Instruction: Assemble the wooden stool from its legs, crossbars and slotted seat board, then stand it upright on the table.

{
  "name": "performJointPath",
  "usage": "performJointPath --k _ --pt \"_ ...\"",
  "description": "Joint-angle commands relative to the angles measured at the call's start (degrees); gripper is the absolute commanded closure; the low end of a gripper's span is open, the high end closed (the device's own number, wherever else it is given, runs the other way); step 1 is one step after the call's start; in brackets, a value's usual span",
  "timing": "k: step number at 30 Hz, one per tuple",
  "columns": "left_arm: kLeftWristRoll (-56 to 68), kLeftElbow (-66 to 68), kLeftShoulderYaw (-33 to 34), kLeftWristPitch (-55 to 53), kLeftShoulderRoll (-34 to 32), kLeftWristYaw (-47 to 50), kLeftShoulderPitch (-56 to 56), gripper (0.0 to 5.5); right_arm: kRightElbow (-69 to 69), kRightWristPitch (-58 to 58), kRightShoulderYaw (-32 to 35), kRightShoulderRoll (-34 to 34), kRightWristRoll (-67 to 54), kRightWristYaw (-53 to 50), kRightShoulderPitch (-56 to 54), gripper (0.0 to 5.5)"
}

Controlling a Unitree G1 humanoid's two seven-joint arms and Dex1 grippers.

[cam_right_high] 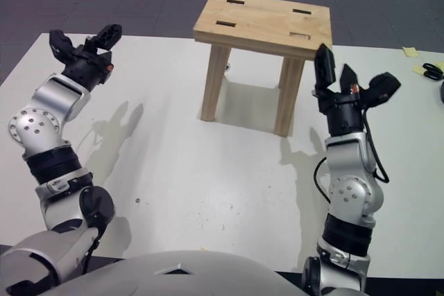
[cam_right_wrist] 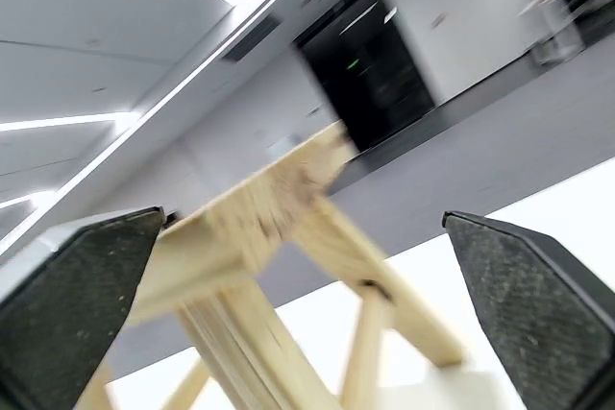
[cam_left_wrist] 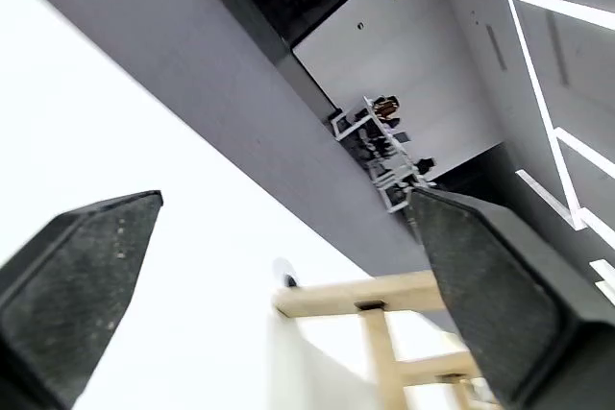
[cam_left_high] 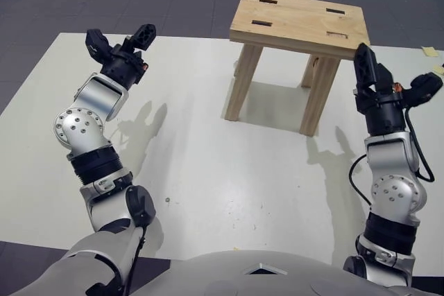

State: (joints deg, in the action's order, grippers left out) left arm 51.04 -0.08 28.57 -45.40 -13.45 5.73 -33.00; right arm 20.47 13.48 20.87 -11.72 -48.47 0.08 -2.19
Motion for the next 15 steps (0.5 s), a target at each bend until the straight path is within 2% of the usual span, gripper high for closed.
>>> performJointPath --k 1,6,11,15 --pt "-11.4 -1.9 -4.8 11.3 -3.1 -4.6 4.1 0.11 1.9 -5.7 4.2 4.5 3.3 -2.0 5.9 0.1" --pt "-17.7 -1.3 -6.8 18.5 -0.9 -4.9 7.4 0.11 -6.3 -9.6 10.8 4.7 6.6 -3.9 8.4 0.1" --pt "-27.4 1.5 -14.6 25.5 -2.6 -9.9 8.2 0.11 -14.4 -13.9 5.0 4.5 21.8 -4.6 6.6 0.1" --pt "-34.0 3.7 -17.7 31.4 -3.3 -11.8 8.5 0.11 -20.1 -16.6 1.6 4.0 29.1 -4.4 3.7 0.1"
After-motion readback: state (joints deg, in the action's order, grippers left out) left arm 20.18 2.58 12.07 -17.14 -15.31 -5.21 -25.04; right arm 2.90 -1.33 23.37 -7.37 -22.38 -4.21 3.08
